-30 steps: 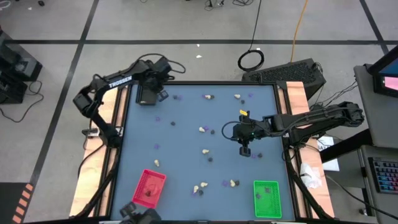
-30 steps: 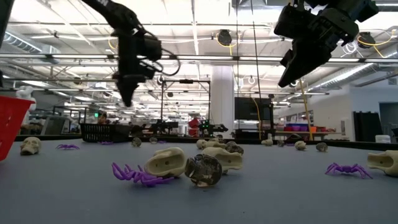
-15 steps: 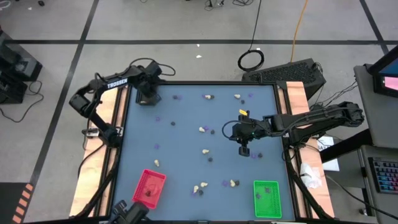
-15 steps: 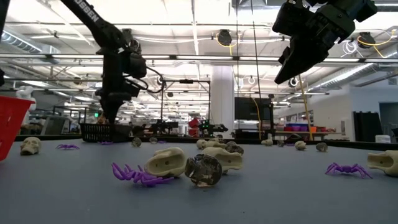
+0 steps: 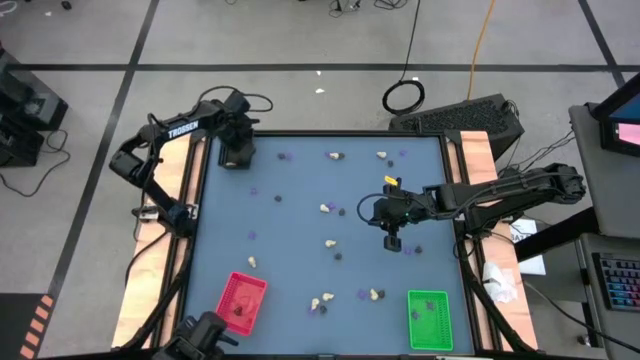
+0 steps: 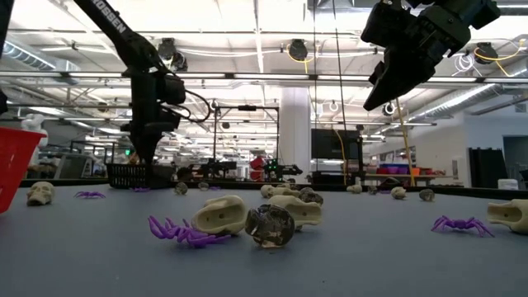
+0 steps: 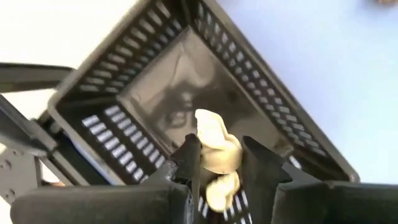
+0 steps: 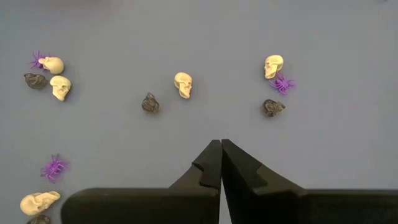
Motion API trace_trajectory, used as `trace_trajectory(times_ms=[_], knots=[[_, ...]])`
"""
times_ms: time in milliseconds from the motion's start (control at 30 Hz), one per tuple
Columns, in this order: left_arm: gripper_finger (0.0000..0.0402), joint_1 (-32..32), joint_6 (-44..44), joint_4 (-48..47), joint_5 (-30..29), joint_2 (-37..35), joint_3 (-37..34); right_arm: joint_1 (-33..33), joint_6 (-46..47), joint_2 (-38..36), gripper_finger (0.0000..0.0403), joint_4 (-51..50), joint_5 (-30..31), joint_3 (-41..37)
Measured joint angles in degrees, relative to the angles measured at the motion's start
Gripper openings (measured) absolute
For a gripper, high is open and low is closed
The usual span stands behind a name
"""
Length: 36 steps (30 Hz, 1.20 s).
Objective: Sort Halloween decoration
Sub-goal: Put the white skull toy into the black bin, then put the black skull toy into the red bin
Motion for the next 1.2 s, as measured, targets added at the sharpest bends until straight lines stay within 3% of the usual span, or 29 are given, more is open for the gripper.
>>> trace_trajectory(times_ms=[400, 667, 800, 967, 1200], knots=[[0.0095, 0.37, 1.42, 6.35, -0.05, 0.02, -4.34, 0.00, -0.19, 0.00, 0.0000, 0.92, 0.00, 0.00], [0.0163, 0.35, -0.17, 4.48, -4.79, 0.02, -3.81, -0.33, -2.69, 0.00, 0.0000, 1.51, -0.01, 0.00], [0.0178, 0.31, -0.17, 3.19, -6.71, -0.74, -2.03, -1.16, -3.70, 0.01, 0.0000, 2.48, 0.01, 0.00], [0.0155, -0.94, -0.22, 3.27, -6.93, -5.83, -1.52, -3.05, -6.16, 0.21, 0.0000, 9.52, 0.09, -3.23], [0.0079, -8.06, -3.42, 4.18, -6.92, -16.64, -2.09, -5.38, -7.30, 0.24, 0.0000, 23.89, 0.04, -10.97]])
